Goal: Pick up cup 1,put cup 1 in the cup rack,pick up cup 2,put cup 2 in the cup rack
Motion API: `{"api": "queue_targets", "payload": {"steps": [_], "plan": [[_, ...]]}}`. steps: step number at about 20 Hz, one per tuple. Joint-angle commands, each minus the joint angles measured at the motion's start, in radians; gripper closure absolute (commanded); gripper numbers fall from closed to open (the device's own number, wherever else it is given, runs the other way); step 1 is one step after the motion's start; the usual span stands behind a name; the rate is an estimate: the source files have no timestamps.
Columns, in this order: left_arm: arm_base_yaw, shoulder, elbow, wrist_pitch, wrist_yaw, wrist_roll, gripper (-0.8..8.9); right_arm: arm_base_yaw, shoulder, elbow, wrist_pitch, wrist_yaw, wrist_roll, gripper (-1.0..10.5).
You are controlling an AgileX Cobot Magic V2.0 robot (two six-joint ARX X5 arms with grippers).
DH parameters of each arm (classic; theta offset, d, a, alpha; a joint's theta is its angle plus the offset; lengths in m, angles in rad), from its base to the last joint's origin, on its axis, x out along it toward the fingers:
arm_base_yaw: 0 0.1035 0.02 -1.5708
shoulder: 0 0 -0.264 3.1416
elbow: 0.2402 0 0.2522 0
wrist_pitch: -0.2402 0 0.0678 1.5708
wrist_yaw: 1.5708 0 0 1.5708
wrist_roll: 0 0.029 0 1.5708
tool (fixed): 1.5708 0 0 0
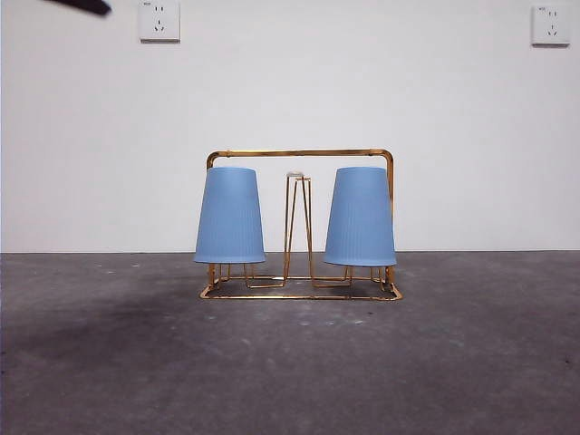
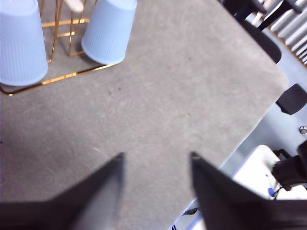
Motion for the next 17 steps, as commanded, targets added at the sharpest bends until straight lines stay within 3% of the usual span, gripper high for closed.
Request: {"api": "queue_targets", "payload": {"steps": [1,5,7,17], "plan": [[-0.002,-0.037,-0.003,-0.015,0.002,-0.003,8.21,0.0,0.012,-0.007,-0.025,-0.003,0.039,9.6],[-0.002,-0.071,-0.003,-0.027,0.003,-0.003,8.21,0.0,0.032,-0.007,-0.025,-0.002,0.051,9.6],[-0.002,-0.074,-0.003,-0.026,0.002,-0.003,8.16,0.0,0.036,-0.008,-0.025,-0.002,0.116,9.4],[-0.002,-0.066,-0.003,-0.024,0.002,-0.002,8.16,0.0,0.036,-0.007,-0.025,-0.002,0.115,9.4]]}}
